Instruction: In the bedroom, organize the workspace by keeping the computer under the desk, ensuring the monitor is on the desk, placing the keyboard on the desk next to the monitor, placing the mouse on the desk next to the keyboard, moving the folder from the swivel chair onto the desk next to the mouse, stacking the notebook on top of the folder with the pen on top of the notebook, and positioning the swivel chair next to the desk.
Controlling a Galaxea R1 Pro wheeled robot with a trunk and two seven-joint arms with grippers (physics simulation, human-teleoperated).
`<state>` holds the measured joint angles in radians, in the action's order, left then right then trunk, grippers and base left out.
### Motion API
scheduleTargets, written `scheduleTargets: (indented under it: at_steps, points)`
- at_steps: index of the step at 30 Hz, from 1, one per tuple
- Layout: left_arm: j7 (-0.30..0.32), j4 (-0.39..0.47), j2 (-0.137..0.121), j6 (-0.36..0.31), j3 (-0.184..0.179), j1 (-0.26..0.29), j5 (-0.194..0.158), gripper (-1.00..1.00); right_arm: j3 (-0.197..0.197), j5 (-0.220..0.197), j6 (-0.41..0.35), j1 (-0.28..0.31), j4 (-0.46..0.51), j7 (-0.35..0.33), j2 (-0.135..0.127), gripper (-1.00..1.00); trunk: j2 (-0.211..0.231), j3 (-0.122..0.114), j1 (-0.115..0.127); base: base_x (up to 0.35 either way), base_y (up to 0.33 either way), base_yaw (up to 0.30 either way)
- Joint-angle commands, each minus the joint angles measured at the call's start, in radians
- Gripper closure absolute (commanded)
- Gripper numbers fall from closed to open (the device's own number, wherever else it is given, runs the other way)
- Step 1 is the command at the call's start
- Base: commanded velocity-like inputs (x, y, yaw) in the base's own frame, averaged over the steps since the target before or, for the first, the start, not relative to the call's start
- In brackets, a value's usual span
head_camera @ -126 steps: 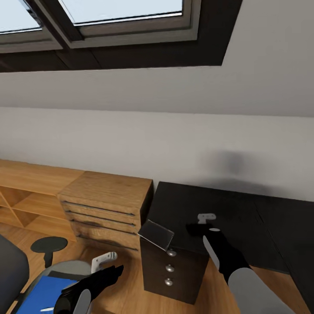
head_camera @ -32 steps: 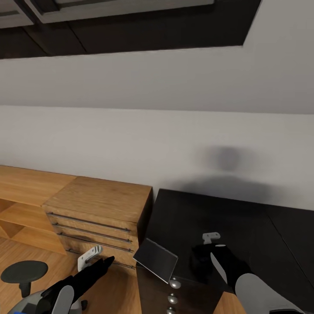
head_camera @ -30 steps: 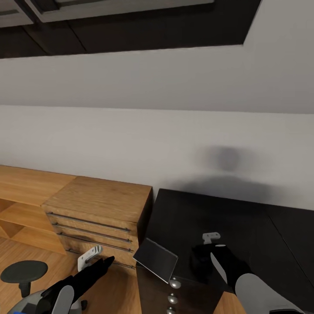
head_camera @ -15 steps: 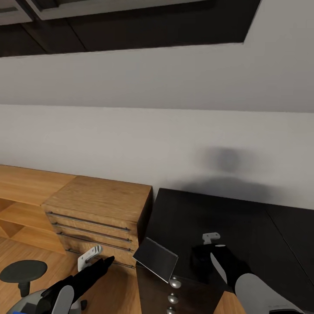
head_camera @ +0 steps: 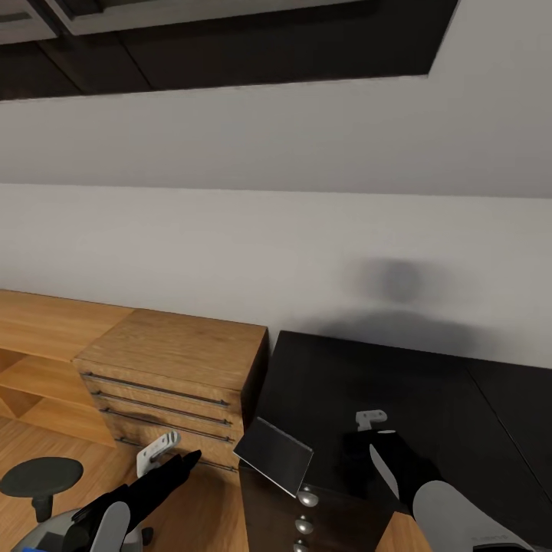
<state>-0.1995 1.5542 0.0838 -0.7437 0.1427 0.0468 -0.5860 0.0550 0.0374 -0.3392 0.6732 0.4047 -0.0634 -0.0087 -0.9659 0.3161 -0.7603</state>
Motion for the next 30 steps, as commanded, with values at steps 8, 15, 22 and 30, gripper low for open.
scheduleTargets:
  at_steps: [8, 15, 22, 30]
  points:
    - [-0.008, 0.001, 0.001, -0.005, 0.001, 0.001, -0.011, -1.00, 0.005, 0.001, -0.006, 0.000, 0.002, -0.003, -0.002, 1.00, -0.001, 0.001, 0.000, 0.000, 0.000, 0.000]
    - [-0.008, 0.001, 0.001, -0.005, 0.002, 0.001, -0.012, -1.00, 0.005, 0.000, -0.003, 0.000, 0.002, -0.003, -0.002, 1.00, -0.001, 0.001, 0.000, 0.000, 0.000, 0.000]
    - [-0.006, 0.001, 0.001, -0.005, 0.004, 0.001, -0.012, -1.00, 0.005, -0.001, 0.000, 0.000, 0.003, -0.003, -0.002, 1.00, -0.001, 0.001, 0.000, 0.000, 0.000, 0.000]
    - [-0.006, 0.001, 0.001, -0.005, 0.005, 0.001, -0.012, -1.00, 0.005, -0.001, 0.002, 0.000, 0.006, -0.003, -0.005, 1.00, -0.001, 0.001, 0.000, 0.000, 0.000, 0.000]
